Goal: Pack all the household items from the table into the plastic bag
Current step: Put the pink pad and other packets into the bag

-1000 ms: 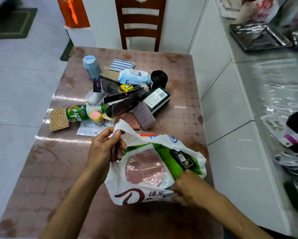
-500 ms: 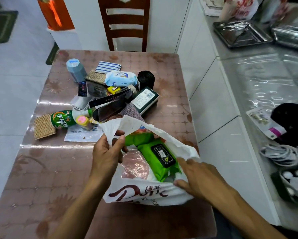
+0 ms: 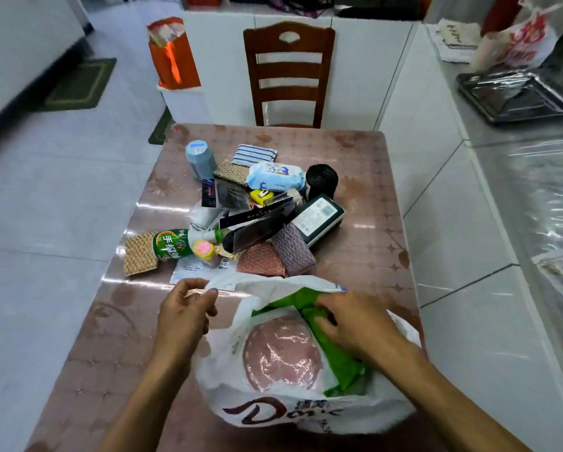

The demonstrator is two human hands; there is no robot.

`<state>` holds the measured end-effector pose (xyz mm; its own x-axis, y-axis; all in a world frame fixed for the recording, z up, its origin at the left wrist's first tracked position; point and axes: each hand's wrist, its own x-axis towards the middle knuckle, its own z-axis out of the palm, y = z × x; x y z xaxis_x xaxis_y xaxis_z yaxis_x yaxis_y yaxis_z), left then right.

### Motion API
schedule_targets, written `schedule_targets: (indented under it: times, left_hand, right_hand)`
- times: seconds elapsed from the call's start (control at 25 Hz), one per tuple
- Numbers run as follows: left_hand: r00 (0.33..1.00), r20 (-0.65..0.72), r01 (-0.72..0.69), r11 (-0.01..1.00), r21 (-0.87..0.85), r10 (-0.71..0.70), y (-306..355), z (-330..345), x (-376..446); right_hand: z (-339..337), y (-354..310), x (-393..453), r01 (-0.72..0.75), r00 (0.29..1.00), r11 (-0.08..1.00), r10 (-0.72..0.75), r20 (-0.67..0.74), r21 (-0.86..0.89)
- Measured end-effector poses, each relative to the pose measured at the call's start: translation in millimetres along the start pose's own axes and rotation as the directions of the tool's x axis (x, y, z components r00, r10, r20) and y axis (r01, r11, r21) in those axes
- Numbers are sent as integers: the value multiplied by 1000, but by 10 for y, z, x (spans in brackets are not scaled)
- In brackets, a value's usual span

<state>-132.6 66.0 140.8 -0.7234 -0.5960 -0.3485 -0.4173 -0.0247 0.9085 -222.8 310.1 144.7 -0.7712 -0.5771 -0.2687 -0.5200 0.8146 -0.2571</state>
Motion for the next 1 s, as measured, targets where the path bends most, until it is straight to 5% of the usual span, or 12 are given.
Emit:
schedule_targets:
  times: [0.08,0.16,0.32,0.4,0.56,0.64,0.68,0.72,0.8,0.92,1.0]
  left_hand:
    - [997,39,-71,997,-34,72,52,-6,70]
    - [984,110,-134,989,-65,141,131,25,91]
    - [958,227,-165,985,-55,173,86,64,145]
    - [954,249,-156,986,-59,166,65,55,136]
    - [940,282,-201,980,8,191,104,57,188]
    - [941,280,-197,980,-14,193,133,78,229]
    - [943,271,-195,980,-30,196,133,91,243]
    - [947,257,-188,981,-48,194,115,104,251]
    - [959,228,-156,985,-72,169,56,137,288]
    - [987,149,-51,999,-8,51,-47,171,378]
    - [998,9,-68,975,213,67,-71,156,445]
  right_hand:
    - [-187,-134,360,-11,972,948,85,-219,318]
    - [-130,-72,834,-126,923,872,278,-267,472]
    - [543,266,1565,-502,851,708,506,138,497]
    - [823,276,1713,-543,835,717,518,187,436]
    - [345,203,1408,-296,868,694,483,-118,656]
    - [-92,222,868,-35,853,450,479,-208,892]
    - [-242,242,553,35,900,324,401,-171,946]
    - [-304,252,276,21,956,311,272,-110,950]
    - [-216,239,-60,-119,993,582,63,101,805]
    - [73,103,-31,-165,942,851,-13,334,499]
    - [213,10,76,-113,964,974,60,258,196]
